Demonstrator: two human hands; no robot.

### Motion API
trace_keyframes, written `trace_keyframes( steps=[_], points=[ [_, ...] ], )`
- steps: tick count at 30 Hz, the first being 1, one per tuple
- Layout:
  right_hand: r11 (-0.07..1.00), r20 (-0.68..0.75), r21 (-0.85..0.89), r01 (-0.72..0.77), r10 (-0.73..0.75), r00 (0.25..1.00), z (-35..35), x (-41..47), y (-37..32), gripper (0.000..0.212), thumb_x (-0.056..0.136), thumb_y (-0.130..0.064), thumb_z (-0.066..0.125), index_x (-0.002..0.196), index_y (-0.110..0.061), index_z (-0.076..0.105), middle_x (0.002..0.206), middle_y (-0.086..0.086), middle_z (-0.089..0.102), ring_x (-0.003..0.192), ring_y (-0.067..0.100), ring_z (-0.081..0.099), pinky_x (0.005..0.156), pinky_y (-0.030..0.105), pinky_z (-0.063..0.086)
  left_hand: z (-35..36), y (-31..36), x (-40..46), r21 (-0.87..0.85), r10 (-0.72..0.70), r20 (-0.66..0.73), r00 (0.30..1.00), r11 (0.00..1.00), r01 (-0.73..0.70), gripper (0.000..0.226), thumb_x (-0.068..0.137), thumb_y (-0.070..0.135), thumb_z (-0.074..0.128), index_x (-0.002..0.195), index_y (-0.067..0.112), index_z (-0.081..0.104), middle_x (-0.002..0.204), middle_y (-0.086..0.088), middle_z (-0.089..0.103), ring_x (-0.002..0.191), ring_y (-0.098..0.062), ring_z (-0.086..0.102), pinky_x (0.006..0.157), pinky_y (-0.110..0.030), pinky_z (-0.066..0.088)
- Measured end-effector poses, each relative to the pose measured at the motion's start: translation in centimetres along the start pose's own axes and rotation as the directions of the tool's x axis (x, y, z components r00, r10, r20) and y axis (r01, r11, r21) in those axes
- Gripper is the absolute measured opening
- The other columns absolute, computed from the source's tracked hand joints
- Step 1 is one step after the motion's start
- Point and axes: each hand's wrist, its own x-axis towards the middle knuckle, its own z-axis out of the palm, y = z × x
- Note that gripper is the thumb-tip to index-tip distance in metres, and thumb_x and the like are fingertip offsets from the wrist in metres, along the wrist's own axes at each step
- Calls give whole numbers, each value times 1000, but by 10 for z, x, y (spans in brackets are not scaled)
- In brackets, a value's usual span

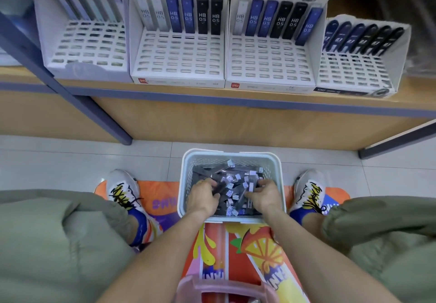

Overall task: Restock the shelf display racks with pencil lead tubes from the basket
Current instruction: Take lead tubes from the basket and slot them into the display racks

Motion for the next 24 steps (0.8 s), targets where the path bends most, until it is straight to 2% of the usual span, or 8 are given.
trace_keyframes(
  steps=[2, 7, 10, 12, 14, 16, 21, 24],
  points=[
    [999, 19, 45, -24, 23, 1000, 0, -1, 0, 57, 82, -9, 83, 133, -4, 57, 101, 6, 68, 95, 26, 66, 88, 40, 57, 1, 1, -2, -11, 20, -1, 1000, 1000, -20, 30, 95, 25, 68, 124, 20, 64, 124, -1, 59, 112, -23, 61, 97, -34, 50],
    [966, 102, 255, -39, 13, 995, -5, -6, 1, 43, 83, 0, 80, 123, -3, 65, 108, 18, 71, 82, 27, 71, 50, 23, 56, 2, 9, -2, -219, 1, -19, 1000, 976, -5, 15, 101, 23, 58, 114, 16, 60, 112, -6, 57, 92, -22, 59, 83, -32, 46],
    [948, 102, 318, 35, -71, 992, -16, -14, -10, 19, 85, 2, 77, 99, -11, 72, 92, 9, 75, 76, 18, 71, 60, 21, 57, -1, 21, -6, -400, -8, 7, 1000, 916, 10, 5, 104, 22, 51, 106, 19, 54, 98, -8, 65, 85, -23, 62, 73, -37, 48],
    [936, 120, 337, 101, -149, 982, -25, -19, -22, 20, 85, 1, 78, 90, -17, 71, 84, 6, 73, 73, 18, 70, 72, 33, 61, -6, 31, -9, -483, 6, 37, 999, 875, 12, 6, 105, 24, 47, 106, 21, 52, 97, -7, 67, 82, -23, 62, 76, -40, 51],
    [924, 172, 357, 137, -209, 963, -33, -24, -38, 18, 84, -2, 79, 95, -15, 74, 89, 11, 76, 76, 22, 73, 76, 41, 61, -15, 43, -14, -557, 31, 79, 996, 830, 18, 7, 105, 24, 45, 105, 23, 52, 95, -7, 66, 76, -22, 58, 71, -39, 52],
    [908, 213, 383, 172, -268, 940, -43, -30, -54, 18, 84, -3, 79, 100, -10, 76, 94, 12, 78, 81, 23, 75, 73, 35, 61, -24, 54, -18, -634, 49, 128, 991, 772, 44, 10, 103, 26, 45, 101, 29, 55, 89, -7, 65, 73, -22, 58, 65, -37, 51],
    [858, 242, 454, 241, -379, 893, -65, -53, -91, 21, 85, -9, 80, 105, -8, 76, 99, 9, 79, 93, 28, 75, 83, 35, 59, -57, 74, -28, -818, 104, 193, 976, 566, 101, 22, 98, 26, 54, 85, 28, 73, 91, -10, 76, 83, -29, 66, 75, -41, 47],
    [815, 205, 475, 332, -469, 859, -77, -73, -113, 23, 82, -11, 83, 104, -12, 77, 99, 7, 79, 96, 27, 75, 90, 40, 59, -83, 83, -35, -859, 166, 128, 978, 512, 25, 36, 85, 46, 71, 106, 18, 75, 112, -14, 75, 106, -34, 68, 98, -49, 48]
  ],
)
